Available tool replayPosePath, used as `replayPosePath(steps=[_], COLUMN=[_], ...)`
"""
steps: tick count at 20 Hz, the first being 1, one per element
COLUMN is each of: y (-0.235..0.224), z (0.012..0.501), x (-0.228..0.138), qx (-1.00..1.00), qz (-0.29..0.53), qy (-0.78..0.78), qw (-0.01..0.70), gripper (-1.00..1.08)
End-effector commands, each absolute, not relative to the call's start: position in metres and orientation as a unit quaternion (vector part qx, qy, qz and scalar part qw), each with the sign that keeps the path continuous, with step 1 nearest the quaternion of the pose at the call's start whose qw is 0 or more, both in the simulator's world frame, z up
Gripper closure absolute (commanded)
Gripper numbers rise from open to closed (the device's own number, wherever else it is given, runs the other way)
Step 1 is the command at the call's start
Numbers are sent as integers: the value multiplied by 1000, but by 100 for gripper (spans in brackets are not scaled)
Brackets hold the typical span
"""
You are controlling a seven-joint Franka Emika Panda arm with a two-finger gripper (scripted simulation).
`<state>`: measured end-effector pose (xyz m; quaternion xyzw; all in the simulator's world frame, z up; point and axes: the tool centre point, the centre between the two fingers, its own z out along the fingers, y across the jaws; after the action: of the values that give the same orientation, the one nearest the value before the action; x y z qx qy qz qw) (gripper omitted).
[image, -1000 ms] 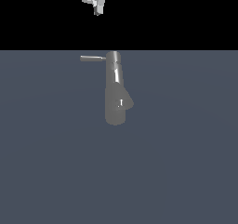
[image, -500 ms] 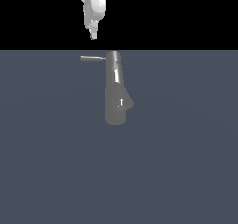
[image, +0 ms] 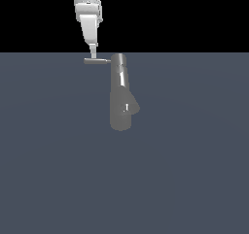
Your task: Turn on the faucet by rotating a designated handle.
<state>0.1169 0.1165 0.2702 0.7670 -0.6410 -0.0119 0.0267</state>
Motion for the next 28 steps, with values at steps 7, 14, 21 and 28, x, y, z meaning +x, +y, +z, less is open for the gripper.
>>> replayPosePath(steps=[7, 14, 21, 28], y=[130, 132, 131, 129], z=[238, 235, 242, 250], x=[128, 129, 115, 99], qx=[742, 740, 740, 740], qz=[-6, -6, -6, -6], qy=[-669, -672, -672, -672], qw=[37, 37, 38, 38], gripper=[108, 108, 108, 108])
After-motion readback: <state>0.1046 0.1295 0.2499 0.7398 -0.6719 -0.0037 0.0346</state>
